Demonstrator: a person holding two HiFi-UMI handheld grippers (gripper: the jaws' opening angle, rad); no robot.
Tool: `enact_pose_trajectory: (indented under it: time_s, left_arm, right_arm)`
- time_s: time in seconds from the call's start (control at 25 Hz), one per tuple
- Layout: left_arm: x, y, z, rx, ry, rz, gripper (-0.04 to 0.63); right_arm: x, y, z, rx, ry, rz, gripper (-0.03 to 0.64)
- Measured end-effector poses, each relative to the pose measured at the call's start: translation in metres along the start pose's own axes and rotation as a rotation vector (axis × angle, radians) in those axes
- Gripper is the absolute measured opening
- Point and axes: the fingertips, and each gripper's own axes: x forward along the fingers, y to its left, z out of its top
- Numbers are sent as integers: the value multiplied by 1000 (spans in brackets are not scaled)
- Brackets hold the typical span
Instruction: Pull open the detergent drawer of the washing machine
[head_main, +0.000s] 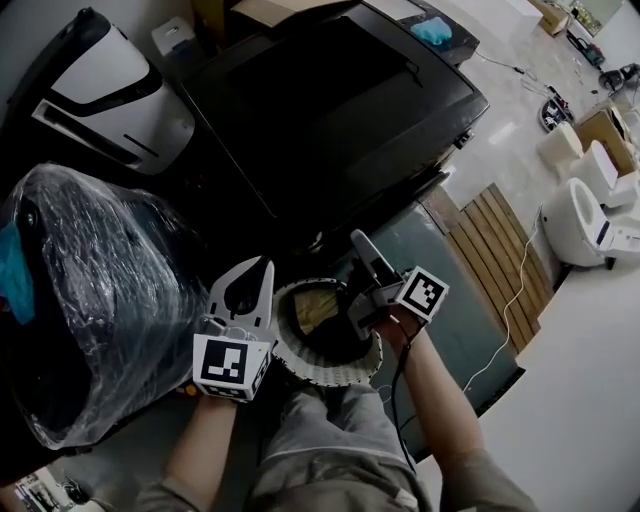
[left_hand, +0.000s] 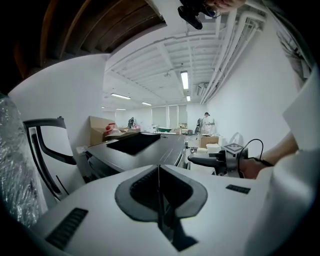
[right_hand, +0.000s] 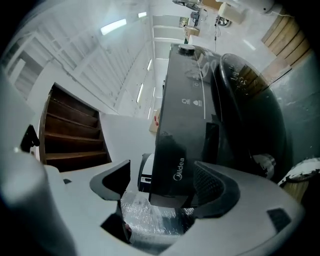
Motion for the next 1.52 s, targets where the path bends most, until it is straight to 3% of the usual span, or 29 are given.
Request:
enact_pose_trajectory:
  time_s: [0.32, 0.72, 1.52]
  left_arm:
    - [8, 4, -26, -22, 14, 28, 21]
    - [8, 6, -39, -52, 15, 48, 21]
    - [-1, -4, -35, -44, 26, 30, 21]
  right_arm:
    - [24, -35, -8, 13, 23, 43, 390]
    - [38, -39, -3, 70, -16, 101, 391]
    - [14, -37, -3, 118, -32, 68, 390]
